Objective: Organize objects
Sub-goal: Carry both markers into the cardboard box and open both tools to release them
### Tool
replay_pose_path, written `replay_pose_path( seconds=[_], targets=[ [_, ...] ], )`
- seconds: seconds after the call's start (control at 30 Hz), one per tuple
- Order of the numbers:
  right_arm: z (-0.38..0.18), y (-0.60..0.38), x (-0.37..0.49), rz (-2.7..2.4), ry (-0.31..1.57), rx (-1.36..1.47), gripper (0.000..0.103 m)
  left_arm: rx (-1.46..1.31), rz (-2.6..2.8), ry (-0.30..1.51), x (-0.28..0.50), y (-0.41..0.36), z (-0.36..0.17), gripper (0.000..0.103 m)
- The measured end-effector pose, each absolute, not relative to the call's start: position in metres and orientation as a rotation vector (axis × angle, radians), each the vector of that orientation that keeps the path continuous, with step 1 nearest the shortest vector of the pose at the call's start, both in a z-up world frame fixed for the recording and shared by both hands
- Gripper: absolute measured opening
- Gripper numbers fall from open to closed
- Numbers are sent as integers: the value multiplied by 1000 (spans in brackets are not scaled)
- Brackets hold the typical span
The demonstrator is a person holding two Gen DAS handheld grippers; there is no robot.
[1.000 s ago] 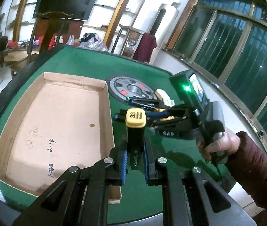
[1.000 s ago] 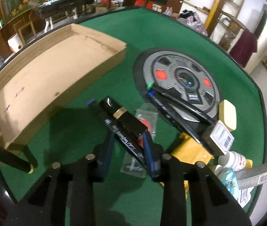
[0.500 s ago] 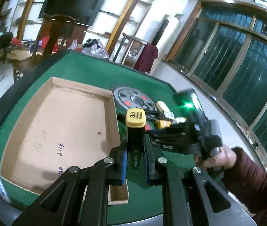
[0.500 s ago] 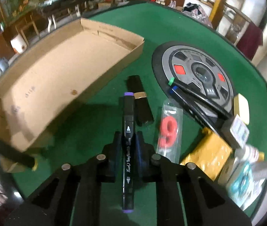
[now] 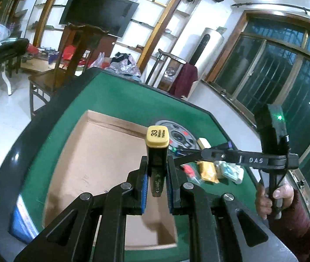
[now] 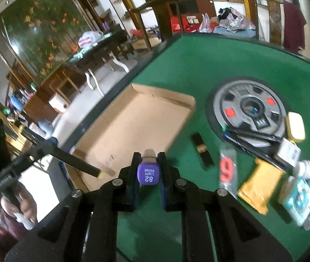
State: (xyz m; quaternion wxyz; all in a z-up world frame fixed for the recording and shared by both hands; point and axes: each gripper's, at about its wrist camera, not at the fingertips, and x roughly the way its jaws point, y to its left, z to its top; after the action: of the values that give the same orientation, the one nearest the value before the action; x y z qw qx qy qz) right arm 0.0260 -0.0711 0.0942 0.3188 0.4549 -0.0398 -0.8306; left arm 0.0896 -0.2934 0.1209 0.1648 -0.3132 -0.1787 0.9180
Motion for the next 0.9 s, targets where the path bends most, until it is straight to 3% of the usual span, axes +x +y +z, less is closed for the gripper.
replay_pose_path(
  seconds=[0.57, 0.9],
  targets=[
    [36, -141, -84, -2184, -204, 1452, 13, -1283, 2522, -525, -58, -295, 51, 12],
    [1, -140, -98, -2176, -195, 1563, 13, -1528, 2440, -457, -92, -262, 4, 11]
  ],
)
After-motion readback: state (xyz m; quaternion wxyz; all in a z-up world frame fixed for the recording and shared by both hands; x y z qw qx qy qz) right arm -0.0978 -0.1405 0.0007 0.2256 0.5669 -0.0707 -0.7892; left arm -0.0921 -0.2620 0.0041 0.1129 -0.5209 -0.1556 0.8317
